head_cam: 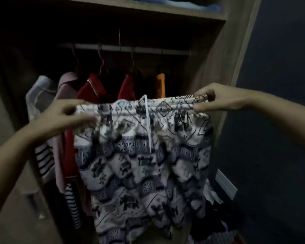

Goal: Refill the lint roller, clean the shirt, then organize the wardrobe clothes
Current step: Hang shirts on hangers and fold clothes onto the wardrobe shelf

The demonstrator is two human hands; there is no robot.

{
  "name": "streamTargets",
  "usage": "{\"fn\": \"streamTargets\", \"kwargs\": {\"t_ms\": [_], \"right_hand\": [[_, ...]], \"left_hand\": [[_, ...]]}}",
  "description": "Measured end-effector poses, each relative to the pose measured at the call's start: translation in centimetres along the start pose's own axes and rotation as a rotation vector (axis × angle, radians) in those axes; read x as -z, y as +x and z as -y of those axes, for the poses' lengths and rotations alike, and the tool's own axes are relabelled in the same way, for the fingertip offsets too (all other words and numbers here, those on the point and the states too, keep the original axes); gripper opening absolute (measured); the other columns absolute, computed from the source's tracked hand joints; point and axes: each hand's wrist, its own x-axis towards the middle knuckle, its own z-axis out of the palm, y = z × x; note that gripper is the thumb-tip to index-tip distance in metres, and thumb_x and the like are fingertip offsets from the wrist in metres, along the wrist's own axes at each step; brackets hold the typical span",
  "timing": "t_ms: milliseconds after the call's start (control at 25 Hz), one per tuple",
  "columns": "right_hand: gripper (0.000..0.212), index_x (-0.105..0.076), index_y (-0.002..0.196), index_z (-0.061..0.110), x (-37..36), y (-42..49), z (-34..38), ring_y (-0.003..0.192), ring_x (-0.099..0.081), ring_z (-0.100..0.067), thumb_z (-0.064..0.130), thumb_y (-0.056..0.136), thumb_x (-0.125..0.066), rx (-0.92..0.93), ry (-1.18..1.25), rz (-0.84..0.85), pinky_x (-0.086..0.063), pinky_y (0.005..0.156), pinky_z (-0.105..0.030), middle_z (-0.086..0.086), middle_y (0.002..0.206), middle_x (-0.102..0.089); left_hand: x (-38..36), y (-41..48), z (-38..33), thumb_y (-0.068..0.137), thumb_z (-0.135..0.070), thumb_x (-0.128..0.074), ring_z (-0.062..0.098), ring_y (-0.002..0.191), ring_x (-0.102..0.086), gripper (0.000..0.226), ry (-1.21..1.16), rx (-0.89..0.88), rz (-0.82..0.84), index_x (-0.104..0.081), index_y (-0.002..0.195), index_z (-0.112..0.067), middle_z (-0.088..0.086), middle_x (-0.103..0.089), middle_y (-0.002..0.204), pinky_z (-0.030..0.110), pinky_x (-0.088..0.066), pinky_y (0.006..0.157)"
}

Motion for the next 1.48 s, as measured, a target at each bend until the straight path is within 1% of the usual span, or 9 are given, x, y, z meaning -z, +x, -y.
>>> {"fn": "streamTargets", "kwargs": {"t_ms": [240,360,440,560,720,920,1040,1240,1480], "right_hand": [[0.02,-0.064,0.091,0.025,-2.7,1.5,-2.0,0.07,-0.059,-0.004,0.04,0.08,-0.057,0.016,0.18,0.014,-0.049,0.066,-0.021,0.013,0.077,-0.066],[0.01,-0.064,0.088,0.037,-4.8,1.3,-3.7,0.085,-0.063,-0.004,0.037,0.085,-0.054,0.005,0.121,0.191,-0.051,0.078,-0.028,0.016,0.089,-0.067],[0.014,-0.063,0.098,0.028,-6.5,1.0,-4.2,0.097,-0.063,-0.005,0.031,0.09,-0.052,0.032,0.149,0.244,-0.049,0.084,-0.027,0.013,0.101,-0.067],[0.024,-0.057,0.115,0.017,-8.9,1.6,-4.1,0.102,-0.063,-0.005,0.019,0.093,-0.05,-0.039,0.403,0.298,-0.051,0.082,-0.019,0.003,0.112,-0.066],[0.017,-0.062,0.099,0.024,-11.6,2.5,-4.3,0.079,-0.056,-0.004,0.016,0.095,-0.048,-0.122,0.134,0.639,-0.045,0.07,-0.017,-0.002,0.099,-0.06],[0.019,-0.063,0.103,0.012,-8.6,2.0,-4.0,0.098,-0.065,-0.015,0.02,0.088,-0.055,-0.128,0.472,0.397,-0.051,0.08,-0.024,-0.002,0.103,-0.07],[0.011,-0.064,0.093,0.032,-8.7,1.5,-3.9,0.095,-0.065,-0.008,0.031,0.089,-0.054,-0.072,0.454,0.2,-0.05,0.076,-0.019,0.009,0.099,-0.071],[0.025,-0.057,0.084,0.023,-9.9,2.3,-3.2,0.074,-0.064,-0.004,0.038,0.071,-0.071,-0.099,0.849,-0.017,-0.052,0.062,-0.017,0.011,0.077,-0.068],[0.037,-0.051,0.121,0.0,-11.7,6.3,1.5,0.075,-0.068,-0.015,0.011,0.086,-0.06,-0.305,1.208,-0.295,-0.057,0.057,-0.025,-0.014,0.097,-0.068]], "left_hand": [[-1.5,-0.6,-2.4,0.061,-0.044,-0.081,0.017,0.077,-0.07,0.062,-0.759,0.153,-0.081,-0.067,0.105,-0.003,0.007,-0.074,0.085,0.028,-0.057,0.072],[-1.6,-1.4,-0.8,0.06,-0.054,-0.079,0.019,0.071,-0.058,0.052,-0.505,0.273,0.151,-0.066,0.082,-0.01,0.004,-0.061,0.074,0.034,-0.046,0.067],[-1.1,-1.9,0.8,0.068,-0.029,-0.079,0.017,0.062,-0.053,0.029,-0.533,0.268,0.153,-0.056,0.068,-0.013,0.002,-0.052,0.064,0.032,-0.046,0.059],[-2.2,-3.1,3.0,0.065,-0.035,-0.076,0.017,0.067,-0.059,0.036,-0.499,0.414,0.257,-0.057,0.08,-0.009,0.003,-0.06,0.072,0.035,-0.053,0.068],[-6.0,-4.3,0.7,0.061,-0.044,-0.083,0.007,0.084,-0.063,0.049,-0.236,0.498,0.722,-0.058,0.092,-0.016,0.006,-0.065,0.101,0.017,-0.05,0.064],[-3.6,-3.7,1.2,0.062,-0.019,-0.081,-0.005,0.066,-0.065,0.039,-0.7,0.501,0.264,-0.048,0.082,-0.013,-0.013,-0.069,0.068,0.008,-0.049,0.057],[-3.3,-3.9,2.0,0.052,-0.039,-0.089,0.013,0.077,-0.063,0.061,-0.752,0.441,0.154,-0.053,0.085,-0.002,0.005,-0.065,0.08,0.02,-0.052,0.065],[-3.0,-3.0,2.6,0.063,-0.032,-0.084,0.009,0.067,-0.058,0.033,-0.917,0.451,-0.096,-0.058,0.084,-0.026,0.0,-0.061,0.08,0.023,-0.049,0.056],[-5.2,0.2,-4.0,0.086,-0.001,-0.058,0.014,0.053,-0.067,0.007,-1.1,0.585,-0.264,-0.063,0.085,0.004,0.01,-0.071,0.063,0.024,-0.057,0.05]]}}
